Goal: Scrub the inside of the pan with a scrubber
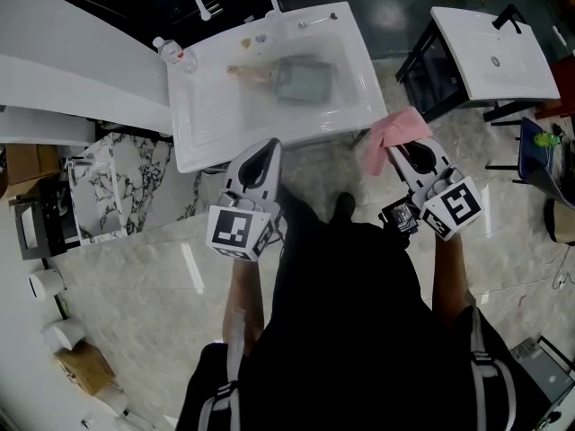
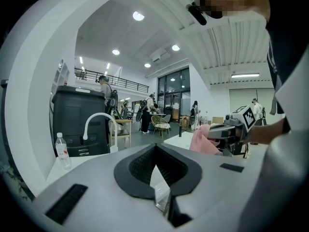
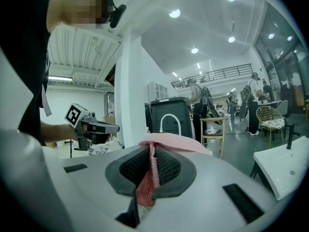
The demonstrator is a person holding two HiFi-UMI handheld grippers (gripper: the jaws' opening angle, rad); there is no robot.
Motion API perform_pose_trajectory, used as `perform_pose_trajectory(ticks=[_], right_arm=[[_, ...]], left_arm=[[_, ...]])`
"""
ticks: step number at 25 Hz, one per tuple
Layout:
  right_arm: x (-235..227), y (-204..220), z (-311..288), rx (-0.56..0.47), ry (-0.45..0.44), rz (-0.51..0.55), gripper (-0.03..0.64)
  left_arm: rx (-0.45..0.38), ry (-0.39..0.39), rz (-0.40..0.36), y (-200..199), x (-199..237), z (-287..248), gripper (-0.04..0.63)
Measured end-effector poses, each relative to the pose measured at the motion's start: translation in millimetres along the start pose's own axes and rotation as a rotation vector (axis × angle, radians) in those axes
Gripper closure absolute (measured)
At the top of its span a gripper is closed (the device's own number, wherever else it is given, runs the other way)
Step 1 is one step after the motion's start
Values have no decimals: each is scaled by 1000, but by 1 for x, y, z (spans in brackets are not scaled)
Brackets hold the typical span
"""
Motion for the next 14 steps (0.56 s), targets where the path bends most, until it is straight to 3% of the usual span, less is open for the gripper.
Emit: perform_pose_trajectory(ticks=[14], right_arm=[[-5, -2, 10, 4, 23, 4, 580]], left_arm=[[6, 13, -6, -3, -5, -3, 563]])
Point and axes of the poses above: the fingertips, and each gripper's own axes: z backward along the fingers, x to its left, y out of its underside, the point moved 3 cm from there along z, backward along the fingers, and after that the axes turned 11 degrees about x, right-handed, at the moved point
